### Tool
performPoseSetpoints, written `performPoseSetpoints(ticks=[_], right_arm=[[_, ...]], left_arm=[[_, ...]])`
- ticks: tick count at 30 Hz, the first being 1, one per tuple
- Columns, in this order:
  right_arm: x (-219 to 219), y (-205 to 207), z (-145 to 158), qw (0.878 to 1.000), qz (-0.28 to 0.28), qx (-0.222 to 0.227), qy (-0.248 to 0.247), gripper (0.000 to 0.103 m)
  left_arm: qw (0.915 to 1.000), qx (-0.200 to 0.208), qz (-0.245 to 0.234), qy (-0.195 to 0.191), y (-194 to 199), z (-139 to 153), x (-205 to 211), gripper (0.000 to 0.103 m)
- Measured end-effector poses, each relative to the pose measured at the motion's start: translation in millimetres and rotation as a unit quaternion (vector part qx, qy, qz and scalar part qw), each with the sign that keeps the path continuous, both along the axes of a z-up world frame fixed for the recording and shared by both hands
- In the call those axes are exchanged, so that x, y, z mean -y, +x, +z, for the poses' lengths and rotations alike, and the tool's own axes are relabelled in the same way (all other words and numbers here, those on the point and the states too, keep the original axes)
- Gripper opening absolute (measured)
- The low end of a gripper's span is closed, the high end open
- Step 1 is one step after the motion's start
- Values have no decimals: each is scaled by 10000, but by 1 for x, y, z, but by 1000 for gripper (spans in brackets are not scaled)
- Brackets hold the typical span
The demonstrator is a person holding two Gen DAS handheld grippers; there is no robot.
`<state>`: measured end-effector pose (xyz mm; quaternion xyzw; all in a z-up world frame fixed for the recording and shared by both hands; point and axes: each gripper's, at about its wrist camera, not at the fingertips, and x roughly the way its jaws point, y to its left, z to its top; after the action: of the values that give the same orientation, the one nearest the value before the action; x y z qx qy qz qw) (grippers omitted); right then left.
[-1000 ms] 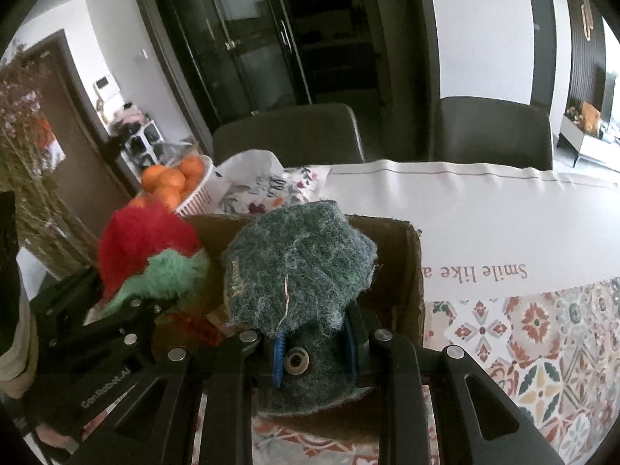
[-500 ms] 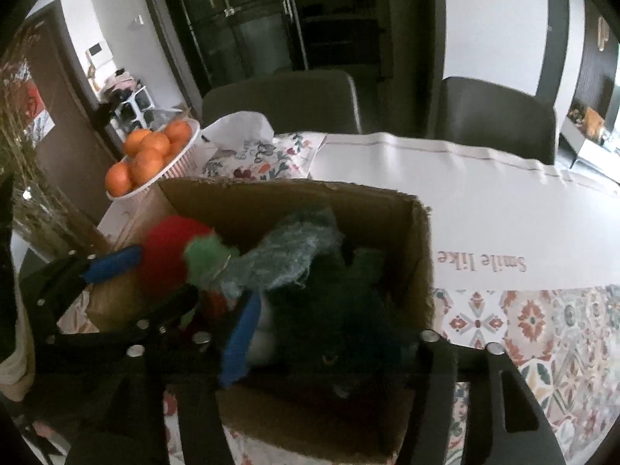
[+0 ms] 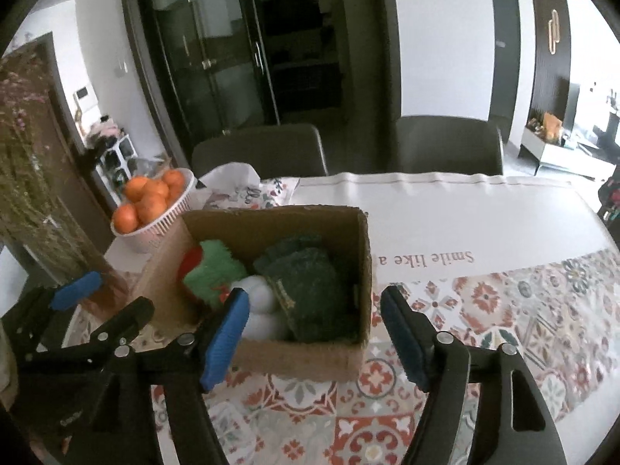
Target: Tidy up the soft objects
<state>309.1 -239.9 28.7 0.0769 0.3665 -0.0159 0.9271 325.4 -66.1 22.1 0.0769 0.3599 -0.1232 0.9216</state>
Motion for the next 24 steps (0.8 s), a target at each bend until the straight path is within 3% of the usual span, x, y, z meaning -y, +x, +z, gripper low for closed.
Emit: performPoseSetpoints(ticks=[12, 24], right_arm=[[-24, -106, 37, 9962, -148, 725, -456, 83], [-42, -186, 46, 9934, -147, 1004, -538, 84]], left_arm=[[9977, 622, 234, -95, -95, 37, -27, 84], [9934, 1083, 321, -210, -178, 53, -45, 91]])
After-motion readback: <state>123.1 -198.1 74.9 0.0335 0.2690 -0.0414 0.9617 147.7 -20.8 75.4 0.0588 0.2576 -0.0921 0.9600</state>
